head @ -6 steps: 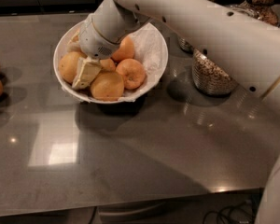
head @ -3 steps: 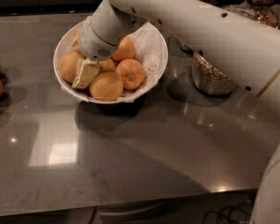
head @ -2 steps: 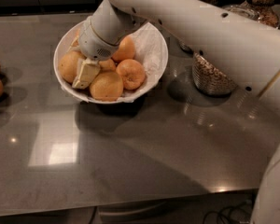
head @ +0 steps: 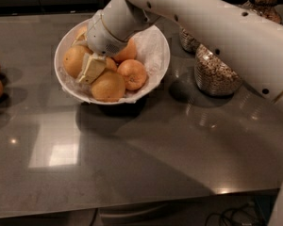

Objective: Pick orange from white bowl

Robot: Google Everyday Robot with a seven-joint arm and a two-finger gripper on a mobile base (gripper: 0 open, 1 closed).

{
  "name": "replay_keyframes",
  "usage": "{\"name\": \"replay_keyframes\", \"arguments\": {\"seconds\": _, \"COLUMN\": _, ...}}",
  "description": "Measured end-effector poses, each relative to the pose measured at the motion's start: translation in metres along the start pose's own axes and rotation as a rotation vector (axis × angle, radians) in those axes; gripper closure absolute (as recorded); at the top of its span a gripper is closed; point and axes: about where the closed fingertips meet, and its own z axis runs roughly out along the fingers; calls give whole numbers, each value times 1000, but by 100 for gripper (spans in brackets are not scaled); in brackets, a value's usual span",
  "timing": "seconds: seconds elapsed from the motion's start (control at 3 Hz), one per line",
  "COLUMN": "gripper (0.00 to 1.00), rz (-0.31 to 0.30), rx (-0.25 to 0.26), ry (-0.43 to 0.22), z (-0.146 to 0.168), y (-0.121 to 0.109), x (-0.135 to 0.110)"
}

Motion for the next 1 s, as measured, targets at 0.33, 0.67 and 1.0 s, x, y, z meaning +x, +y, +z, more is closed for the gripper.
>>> {"name": "replay_keyframes", "arguments": {"seconds": 0.33, "gripper": 100, "rz": 2, "rx": 43, "ry": -24, "z": -22, "y": -4, "x": 0}}
{"name": "replay_keyframes", "arguments": {"seconds": 0.67, "gripper": 100, "rz": 14, "rx": 92, "ry": -56, "z": -60, "y": -12, "x": 8}}
{"name": "replay_keyframes", "arguments": {"seconds": 1.0, "gripper": 100, "rz": 27, "rx": 157, "ry": -70, "z": -113, "y": -19, "x": 17}}
